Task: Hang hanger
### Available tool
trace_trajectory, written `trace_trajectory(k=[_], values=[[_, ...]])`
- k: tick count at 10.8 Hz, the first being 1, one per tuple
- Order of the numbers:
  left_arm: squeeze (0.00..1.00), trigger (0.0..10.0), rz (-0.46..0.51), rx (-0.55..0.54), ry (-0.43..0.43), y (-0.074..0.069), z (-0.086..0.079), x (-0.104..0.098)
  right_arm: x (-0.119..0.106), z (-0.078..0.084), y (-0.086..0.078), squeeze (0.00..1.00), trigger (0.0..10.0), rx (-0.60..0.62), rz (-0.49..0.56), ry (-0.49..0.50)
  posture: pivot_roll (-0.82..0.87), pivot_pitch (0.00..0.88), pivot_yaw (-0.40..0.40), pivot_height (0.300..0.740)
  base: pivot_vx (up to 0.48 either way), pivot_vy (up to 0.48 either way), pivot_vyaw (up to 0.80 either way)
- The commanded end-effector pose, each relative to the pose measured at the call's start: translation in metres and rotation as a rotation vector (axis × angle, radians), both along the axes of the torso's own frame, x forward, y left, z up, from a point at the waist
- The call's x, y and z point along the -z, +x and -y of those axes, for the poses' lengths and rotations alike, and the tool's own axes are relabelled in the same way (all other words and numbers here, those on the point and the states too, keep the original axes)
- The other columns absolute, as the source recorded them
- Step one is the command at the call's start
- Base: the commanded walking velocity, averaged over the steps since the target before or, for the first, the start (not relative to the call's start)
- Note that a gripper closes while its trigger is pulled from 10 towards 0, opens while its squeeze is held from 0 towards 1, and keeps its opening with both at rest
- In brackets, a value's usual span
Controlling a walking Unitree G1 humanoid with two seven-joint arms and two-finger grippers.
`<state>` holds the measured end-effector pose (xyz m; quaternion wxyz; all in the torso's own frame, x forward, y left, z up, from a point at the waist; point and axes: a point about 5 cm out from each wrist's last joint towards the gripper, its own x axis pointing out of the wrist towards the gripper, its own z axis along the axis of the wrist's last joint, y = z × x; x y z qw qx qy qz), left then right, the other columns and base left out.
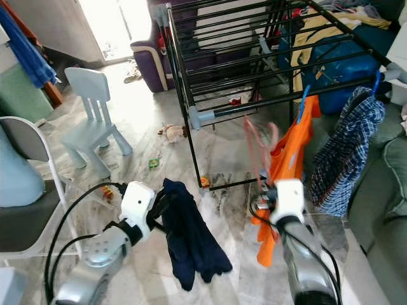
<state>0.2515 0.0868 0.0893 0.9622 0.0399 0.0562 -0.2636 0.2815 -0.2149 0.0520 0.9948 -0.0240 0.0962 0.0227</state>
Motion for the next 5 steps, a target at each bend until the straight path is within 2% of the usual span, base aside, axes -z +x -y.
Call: trace_trajectory(k=[1, 5], values=[[0.0, 10.0, 0.043, -0.032, 0.007, 0.005, -0.006, -0.006, -0.009, -0.004, 0.004, 0.0, 10.0, -0.001, 0.038, 0.01, -0.12, 0.0, 0.117, 0.74, 0.0, 0.0, 0.0], [0.0, 10.0, 0.026, -0.143, -0.04, 0.011, -0.01, 0.001, -0.02, -0.023, 0.01, 0.0, 10.0, -0.042, 0.03, 0.021, -0.13, 0.0, 0.102, 0.74, 0.0, 0.0, 0.0]])
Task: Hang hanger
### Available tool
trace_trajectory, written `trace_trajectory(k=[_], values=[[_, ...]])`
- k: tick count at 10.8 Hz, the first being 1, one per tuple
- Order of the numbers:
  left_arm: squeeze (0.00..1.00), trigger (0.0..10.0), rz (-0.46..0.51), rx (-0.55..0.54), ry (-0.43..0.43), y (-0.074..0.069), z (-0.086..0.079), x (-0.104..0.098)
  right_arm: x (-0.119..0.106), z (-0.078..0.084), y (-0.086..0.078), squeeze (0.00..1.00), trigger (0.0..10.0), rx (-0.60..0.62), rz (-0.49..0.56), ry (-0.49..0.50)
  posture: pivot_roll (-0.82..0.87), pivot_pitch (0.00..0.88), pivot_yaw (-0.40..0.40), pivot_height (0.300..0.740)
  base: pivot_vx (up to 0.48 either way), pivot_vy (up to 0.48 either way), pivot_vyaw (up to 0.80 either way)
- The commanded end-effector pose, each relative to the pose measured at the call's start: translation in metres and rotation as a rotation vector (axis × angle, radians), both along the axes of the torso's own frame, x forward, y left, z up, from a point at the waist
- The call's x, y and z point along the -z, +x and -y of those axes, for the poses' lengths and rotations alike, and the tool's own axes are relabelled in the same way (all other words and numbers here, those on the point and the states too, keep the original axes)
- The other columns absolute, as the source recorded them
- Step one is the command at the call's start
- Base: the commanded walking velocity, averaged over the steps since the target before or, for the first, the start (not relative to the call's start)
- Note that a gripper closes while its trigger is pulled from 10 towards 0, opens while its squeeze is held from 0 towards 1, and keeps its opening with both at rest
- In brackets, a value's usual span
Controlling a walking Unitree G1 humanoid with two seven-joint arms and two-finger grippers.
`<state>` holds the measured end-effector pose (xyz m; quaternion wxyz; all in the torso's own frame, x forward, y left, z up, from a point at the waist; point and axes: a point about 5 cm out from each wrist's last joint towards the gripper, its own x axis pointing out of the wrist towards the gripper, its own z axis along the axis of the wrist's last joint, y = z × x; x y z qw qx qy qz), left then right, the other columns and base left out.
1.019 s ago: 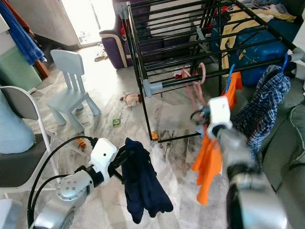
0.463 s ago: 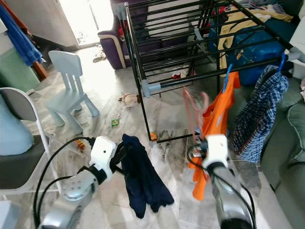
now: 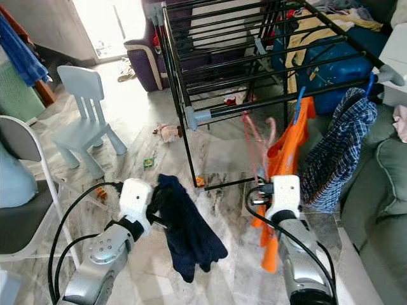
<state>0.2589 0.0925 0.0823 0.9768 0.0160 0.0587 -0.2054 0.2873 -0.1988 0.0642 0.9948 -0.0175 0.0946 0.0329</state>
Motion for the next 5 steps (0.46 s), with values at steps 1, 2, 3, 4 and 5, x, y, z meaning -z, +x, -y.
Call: trace_trajectory(k=[1, 2, 3, 4, 5], values=[[0.0, 10.0, 0.034, -0.046, -0.001, 0.005, -0.008, -0.005, -0.007, -0.008, 0.005, 0.0, 10.0, -0.026, 0.02, -0.006, -0.13, 0.0, 0.095, 0.74, 0.0, 0.0, 0.0], [0.0, 10.0, 0.039, -0.072, 0.002, 0.007, -0.014, -0.004, -0.009, -0.012, 0.008, 0.0, 10.0, -0.042, 0.019, -0.051, -0.13, 0.0, 0.083, 0.74, 0.0, 0.0, 0.0], [0.0, 10.0, 0.045, -0.09, 0.008, 0.009, -0.017, -0.004, -0.011, -0.013, 0.012, 0.0, 10.0, -0.045, 0.016, -0.022, -0.13, 0.0, 0.074, 0.74, 0.0, 0.0, 0.0], [0.0, 10.0, 0.042, -0.112, 0.013, 0.009, -0.024, -0.002, -0.015, -0.019, 0.017, 0.0, 10.0, -0.089, 0.019, -0.058, -0.13, 0.0, 0.068, 0.74, 0.0, 0.0, 0.0], [0.0, 10.0, 0.04, -0.124, 0.018, 0.008, -0.026, 0.0, -0.016, -0.021, 0.019, 0.0, 10.0, -0.064, 0.064, -0.096, -0.13, 0.0, 0.059, 0.74, 0.0, 0.0, 0.0]])
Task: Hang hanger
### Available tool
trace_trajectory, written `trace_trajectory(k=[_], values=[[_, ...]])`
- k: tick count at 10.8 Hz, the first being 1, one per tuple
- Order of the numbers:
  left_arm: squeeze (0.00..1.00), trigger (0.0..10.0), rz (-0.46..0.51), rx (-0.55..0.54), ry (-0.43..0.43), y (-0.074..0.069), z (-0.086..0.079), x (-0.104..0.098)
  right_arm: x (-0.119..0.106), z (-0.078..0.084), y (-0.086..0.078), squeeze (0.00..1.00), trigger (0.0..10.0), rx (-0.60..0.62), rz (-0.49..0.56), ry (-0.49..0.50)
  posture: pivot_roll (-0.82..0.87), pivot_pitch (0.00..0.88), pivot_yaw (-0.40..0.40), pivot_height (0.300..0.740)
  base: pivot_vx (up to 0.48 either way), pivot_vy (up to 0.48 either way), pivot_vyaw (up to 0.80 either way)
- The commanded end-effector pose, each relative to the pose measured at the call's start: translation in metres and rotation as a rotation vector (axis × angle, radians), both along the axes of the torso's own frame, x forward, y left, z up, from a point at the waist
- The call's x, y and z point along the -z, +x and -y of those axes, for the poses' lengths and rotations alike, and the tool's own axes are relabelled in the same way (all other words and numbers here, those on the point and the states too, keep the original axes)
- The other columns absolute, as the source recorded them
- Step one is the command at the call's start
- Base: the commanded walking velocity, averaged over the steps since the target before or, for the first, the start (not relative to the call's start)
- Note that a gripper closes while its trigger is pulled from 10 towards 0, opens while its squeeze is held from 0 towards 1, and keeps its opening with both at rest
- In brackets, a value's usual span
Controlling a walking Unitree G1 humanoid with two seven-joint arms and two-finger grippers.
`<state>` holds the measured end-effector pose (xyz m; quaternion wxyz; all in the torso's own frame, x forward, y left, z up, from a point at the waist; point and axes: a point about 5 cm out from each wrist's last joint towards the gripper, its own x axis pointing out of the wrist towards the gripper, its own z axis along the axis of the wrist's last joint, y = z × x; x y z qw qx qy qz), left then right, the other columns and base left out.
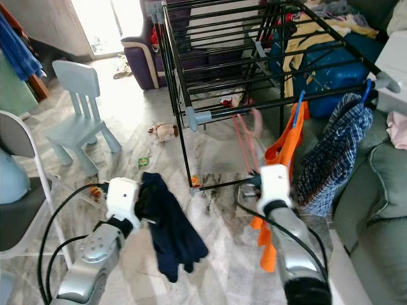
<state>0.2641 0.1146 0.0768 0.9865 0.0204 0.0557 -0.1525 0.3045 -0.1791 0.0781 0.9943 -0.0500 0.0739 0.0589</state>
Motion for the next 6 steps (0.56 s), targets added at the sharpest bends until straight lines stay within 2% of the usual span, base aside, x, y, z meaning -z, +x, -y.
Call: trace_trajectory(k=[1, 3, 6], values=[[0.0, 10.0, 0.033, -0.027, 0.005, 0.001, -0.006, -0.004, 0.001, -0.007, 0.0, 0.0, 10.0, -0.031, -0.029, 0.035, -0.13, 0.0, 0.058, 0.74, -0.311, 0.0, 0.0], [0.0, 10.0, 0.037, -0.04, 0.019, -0.001, -0.012, -0.003, 0.01, -0.007, -0.007, 0.0, 10.0, -0.012, -0.094, 0.057, -0.13, 0.0, 0.059, 0.74, -0.328, 0.0, 0.0], [0.0, 10.0, 0.067, -0.123, 0.044, 0.0, -0.036, -0.01, -0.005, 0.001, -0.005, 0.0, 10.0, 0.009, -0.01, 0.012, -0.13, 0.0, 0.043, 0.74, -0.349, 0.0, 0.0]])
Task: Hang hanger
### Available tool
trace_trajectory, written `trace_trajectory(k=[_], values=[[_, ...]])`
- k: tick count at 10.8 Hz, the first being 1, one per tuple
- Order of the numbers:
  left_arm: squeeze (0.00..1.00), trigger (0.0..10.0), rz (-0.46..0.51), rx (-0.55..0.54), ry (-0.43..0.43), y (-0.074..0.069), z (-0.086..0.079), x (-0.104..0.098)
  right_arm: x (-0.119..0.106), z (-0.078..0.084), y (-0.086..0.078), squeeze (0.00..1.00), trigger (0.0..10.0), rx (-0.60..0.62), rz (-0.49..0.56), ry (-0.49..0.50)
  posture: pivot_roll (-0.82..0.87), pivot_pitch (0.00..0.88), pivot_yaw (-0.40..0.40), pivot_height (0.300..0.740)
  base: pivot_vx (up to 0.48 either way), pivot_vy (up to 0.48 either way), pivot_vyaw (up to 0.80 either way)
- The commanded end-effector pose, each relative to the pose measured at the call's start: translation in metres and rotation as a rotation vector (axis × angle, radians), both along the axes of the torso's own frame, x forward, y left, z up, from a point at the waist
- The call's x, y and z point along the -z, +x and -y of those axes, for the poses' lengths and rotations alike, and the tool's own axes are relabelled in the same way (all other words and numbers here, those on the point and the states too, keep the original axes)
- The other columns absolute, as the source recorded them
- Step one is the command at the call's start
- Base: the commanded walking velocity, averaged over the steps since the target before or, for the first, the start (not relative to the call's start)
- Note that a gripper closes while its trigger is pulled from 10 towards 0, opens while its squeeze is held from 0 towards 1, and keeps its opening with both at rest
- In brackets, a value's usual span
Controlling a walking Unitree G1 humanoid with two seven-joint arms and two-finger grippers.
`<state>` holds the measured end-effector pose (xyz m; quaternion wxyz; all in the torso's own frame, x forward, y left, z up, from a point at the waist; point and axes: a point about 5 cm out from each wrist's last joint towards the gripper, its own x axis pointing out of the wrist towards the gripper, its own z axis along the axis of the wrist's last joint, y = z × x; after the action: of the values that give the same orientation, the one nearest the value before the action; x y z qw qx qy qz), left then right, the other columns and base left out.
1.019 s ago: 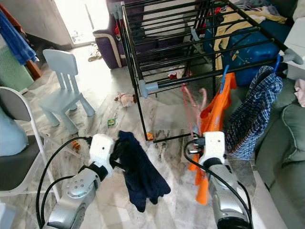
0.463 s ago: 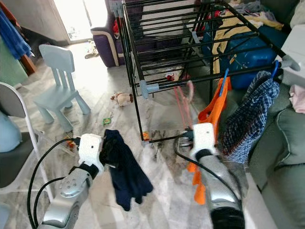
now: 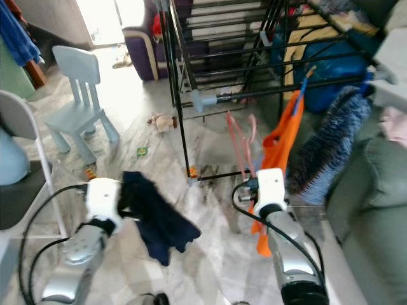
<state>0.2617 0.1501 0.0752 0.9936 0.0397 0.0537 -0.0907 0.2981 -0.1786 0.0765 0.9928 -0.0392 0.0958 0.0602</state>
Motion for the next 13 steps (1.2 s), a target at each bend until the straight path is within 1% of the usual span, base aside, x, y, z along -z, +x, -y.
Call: trace_trajectory(k=[1, 4, 5, 8, 10, 11, 13], values=[[0.0, 10.0, 0.053, -0.011, 0.002, 0.001, -0.002, -0.012, -0.006, 0.004, 0.0, 0.0, 10.0, 0.042, 0.023, 0.008, -0.13, 0.0, 0.043, 0.74, -0.352, 0.0, 0.0], [0.0, 10.0, 0.027, 0.004, -0.01, -0.011, 0.004, -0.007, 0.0, 0.006, -0.011, 0.0, 10.0, 0.05, -0.003, 0.002, -0.12, 0.0, 0.036, 0.74, -0.35, 0.0, 0.0], [0.0, 10.0, 0.025, 0.004, -0.012, -0.012, 0.004, -0.008, 0.0, 0.006, -0.012, 0.0, 10.0, 0.054, -0.005, 0.0, -0.12, 0.0, 0.035, 0.74, -0.349, 0.0, 0.0], [0.0, 10.0, 0.031, 0.018, -0.013, -0.011, 0.006, -0.013, -0.002, 0.007, -0.005, 0.0, 10.0, 0.072, -0.009, 0.001, -0.11, 0.0, 0.038, 0.74, -0.347, 0.0, 0.0], [0.0, 10.0, 0.036, 0.045, -0.019, -0.011, 0.006, -0.015, -0.002, 0.005, -0.004, 0.0, 10.0, 0.079, -0.012, 0.001, -0.11, 0.0, 0.041, 0.74, 0.0, 0.0, 0.0], [0.0, 10.0, 0.023, 0.064, -0.043, -0.011, 0.009, -0.016, -0.002, 0.004, -0.004, 0.0, 10.0, 0.078, -0.013, 0.001, -0.11, 0.0, 0.043, 0.74, 0.0, -0.315, 0.0], [0.0, 10.0, 0.022, 0.072, -0.044, -0.012, 0.01, -0.016, -0.001, 0.003, -0.005, 0.0, 10.0, 0.08, -0.013, 0.0, -0.11, 0.0, 0.044, 0.74, 0.0, -0.364, 0.0]])
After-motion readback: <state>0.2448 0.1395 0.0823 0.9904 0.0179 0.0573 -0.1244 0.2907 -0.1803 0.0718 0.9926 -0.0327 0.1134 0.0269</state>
